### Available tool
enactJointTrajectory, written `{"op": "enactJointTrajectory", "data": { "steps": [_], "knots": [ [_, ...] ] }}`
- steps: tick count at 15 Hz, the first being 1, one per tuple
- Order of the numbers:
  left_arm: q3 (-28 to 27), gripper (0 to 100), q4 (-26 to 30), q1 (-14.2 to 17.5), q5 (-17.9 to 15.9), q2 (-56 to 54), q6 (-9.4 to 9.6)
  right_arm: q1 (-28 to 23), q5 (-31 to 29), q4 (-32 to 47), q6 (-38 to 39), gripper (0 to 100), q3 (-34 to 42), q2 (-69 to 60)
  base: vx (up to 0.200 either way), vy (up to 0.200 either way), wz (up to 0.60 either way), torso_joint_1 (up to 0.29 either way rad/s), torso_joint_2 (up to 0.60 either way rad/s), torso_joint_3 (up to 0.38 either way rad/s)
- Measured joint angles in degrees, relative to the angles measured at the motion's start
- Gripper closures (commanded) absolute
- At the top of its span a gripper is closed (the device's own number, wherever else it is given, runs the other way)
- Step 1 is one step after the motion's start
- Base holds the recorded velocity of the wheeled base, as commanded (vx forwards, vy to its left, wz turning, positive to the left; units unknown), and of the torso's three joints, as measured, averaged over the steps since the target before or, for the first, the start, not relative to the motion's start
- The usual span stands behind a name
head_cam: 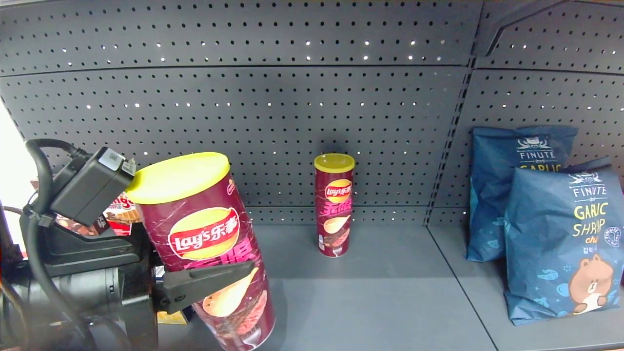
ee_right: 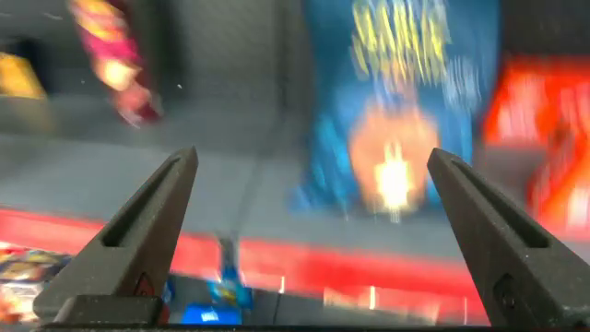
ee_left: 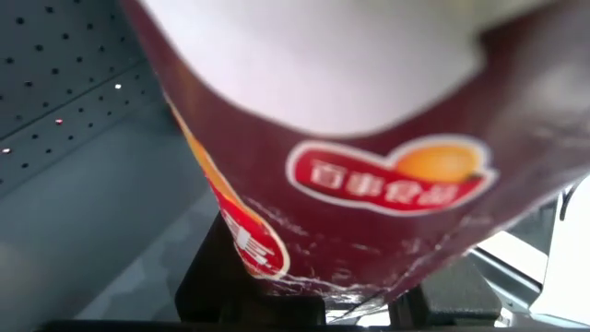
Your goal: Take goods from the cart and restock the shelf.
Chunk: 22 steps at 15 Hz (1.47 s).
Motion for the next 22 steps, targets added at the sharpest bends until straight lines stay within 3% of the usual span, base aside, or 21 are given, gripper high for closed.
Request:
{"op": "enactJointTrajectory", "data": {
  "steps": [2,5,13,18,22],
  "knots": [
    [0.00,100,0.05,-0.11,0.17,0.00,0.06,3.36,1.91,-0.02,-4.16,0,-7.22,9.09,0.000,0.000,0.00,0.000,0.00,0.000],
    [-0.27,100,0.02,-0.16,0.82,-0.01,0.04,10.36,3.19,-4.23,-7.72,0,-12.09,21.28,0.000,0.000,0.00,0.000,0.00,0.000],
    [-0.29,100,0.40,0.13,2.41,0.18,-0.05,22.85,3.30,-8.67,-5.83,0,-22.21,45.48,0.000,0.000,0.00,0.000,0.00,0.000],
    [-0.77,100,0.38,0.04,2.46,0.49,-0.13,26.58,3.39,-17.70,-4.68,0,-24.11,59.71,0.000,0.000,0.00,0.000,0.00,0.000],
    [-0.77,100,0.18,0.00,2.35,1.56,-0.11,26.84,4.18,-30.45,-4.78,0,-24.42,69.68,0.000,0.000,0.00,0.000,0.00,0.000]
  ]
}}
